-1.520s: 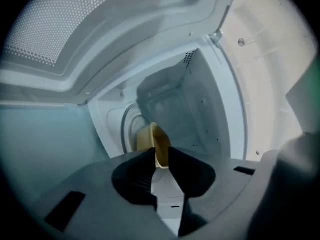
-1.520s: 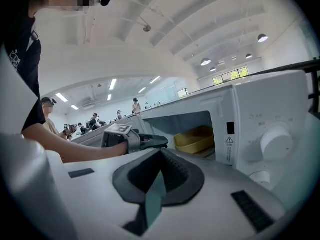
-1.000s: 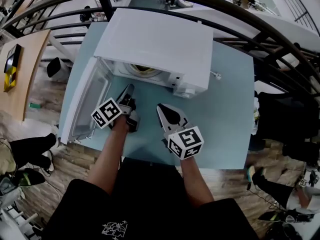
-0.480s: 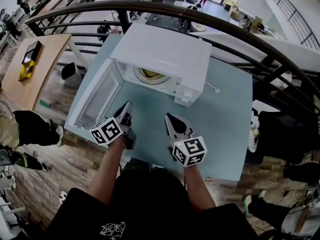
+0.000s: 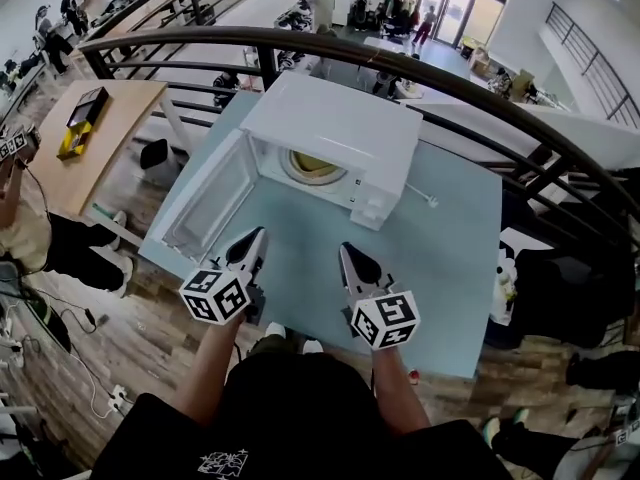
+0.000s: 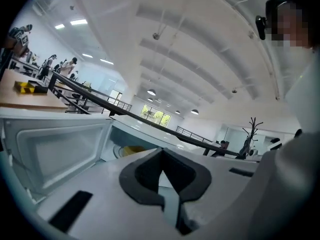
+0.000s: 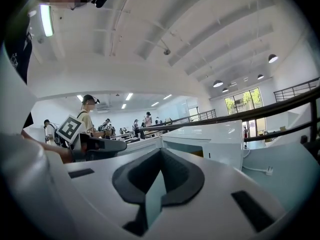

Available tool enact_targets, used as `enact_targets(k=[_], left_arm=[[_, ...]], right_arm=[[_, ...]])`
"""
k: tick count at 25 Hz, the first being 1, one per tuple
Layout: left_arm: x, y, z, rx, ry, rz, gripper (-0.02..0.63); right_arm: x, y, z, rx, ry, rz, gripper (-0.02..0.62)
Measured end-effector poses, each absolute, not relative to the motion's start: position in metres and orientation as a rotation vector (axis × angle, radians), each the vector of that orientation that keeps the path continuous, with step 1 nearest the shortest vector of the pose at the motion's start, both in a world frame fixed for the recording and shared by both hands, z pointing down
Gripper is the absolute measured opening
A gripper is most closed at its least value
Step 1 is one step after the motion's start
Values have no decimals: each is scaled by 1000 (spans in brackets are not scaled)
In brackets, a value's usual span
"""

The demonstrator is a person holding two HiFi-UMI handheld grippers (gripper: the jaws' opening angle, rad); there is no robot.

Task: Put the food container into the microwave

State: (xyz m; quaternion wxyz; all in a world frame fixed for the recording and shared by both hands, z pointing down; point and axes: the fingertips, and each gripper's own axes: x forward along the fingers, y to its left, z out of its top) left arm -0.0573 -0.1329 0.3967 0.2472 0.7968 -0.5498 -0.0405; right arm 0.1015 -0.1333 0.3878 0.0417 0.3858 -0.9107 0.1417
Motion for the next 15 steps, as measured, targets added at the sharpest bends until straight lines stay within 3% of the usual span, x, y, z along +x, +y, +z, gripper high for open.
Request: enact_targets(k=[15], left_arm=[[-67,-123,354,2408,-1463,-27,8]], right_arm=[[95,-125,340,1349,-2767,297,6]])
